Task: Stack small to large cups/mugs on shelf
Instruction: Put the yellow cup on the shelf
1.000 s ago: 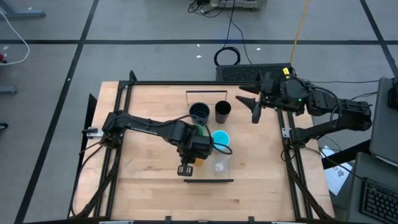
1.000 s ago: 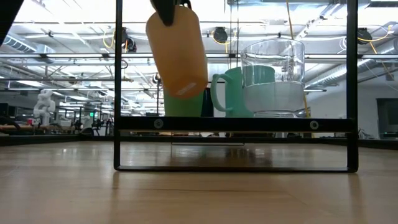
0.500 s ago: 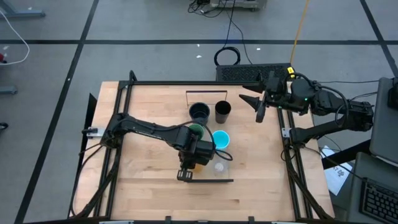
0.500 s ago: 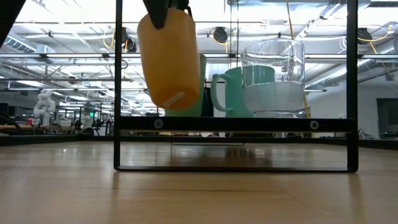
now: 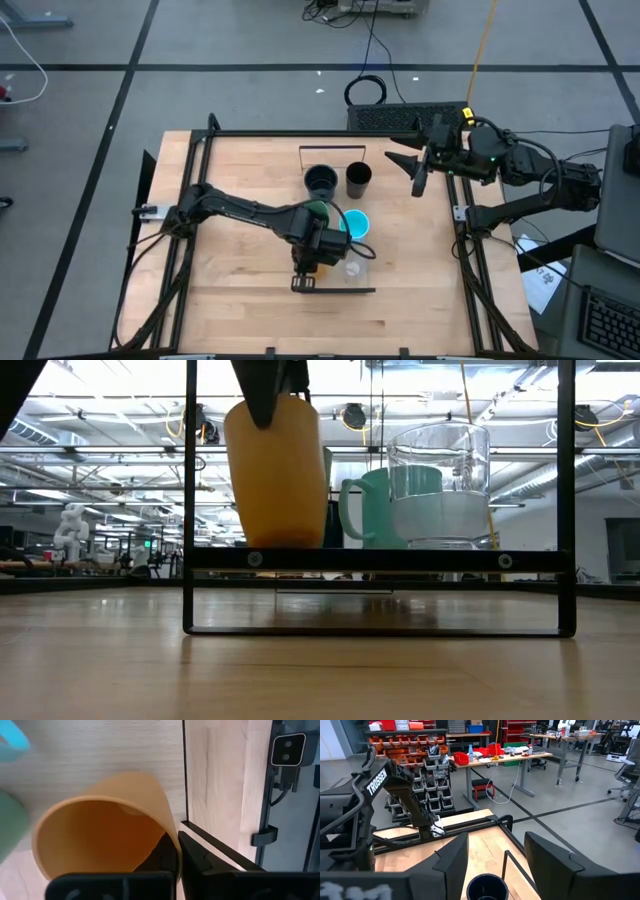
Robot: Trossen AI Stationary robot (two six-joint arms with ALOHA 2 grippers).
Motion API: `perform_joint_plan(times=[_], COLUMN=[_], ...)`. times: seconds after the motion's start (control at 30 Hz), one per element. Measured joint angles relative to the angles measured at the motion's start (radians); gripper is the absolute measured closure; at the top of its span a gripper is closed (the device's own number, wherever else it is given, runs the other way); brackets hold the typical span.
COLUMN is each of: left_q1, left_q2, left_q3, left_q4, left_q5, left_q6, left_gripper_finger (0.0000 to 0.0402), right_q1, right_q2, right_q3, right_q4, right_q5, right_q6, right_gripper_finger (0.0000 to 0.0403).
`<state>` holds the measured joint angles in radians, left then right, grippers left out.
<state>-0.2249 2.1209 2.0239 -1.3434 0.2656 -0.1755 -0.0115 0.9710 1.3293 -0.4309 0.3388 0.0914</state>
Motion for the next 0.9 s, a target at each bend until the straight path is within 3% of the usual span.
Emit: perform_joint_plan(times=[0.37,0.67,0.9], left_q1=[0.009,0.008,-0.001], left_q2=[0.009,0.012,0.02], left_q3=[-0.001,-0.002,-0.007], left_q4=[0.007,-0.015,0.008], left_q5=[-0.065,-0.031,0.027], left_q6=[-0.051,-0.079,-0.123], left_gripper_finger=[0.0398,0.0397,0.0345], right_q1=[0.0,0.0,0.0], right_q2=[-0.003,-0.003,-0.003], right_q3=[0.0,0.0,0.0], right_q4=[0.001,0.0,-0.008], right_q5=[-0.001,-0.002,-0.003], right_q6=[-0.007,-0.007,-0.017], right_gripper_finger=[0.0218,0.0218,0.0218])
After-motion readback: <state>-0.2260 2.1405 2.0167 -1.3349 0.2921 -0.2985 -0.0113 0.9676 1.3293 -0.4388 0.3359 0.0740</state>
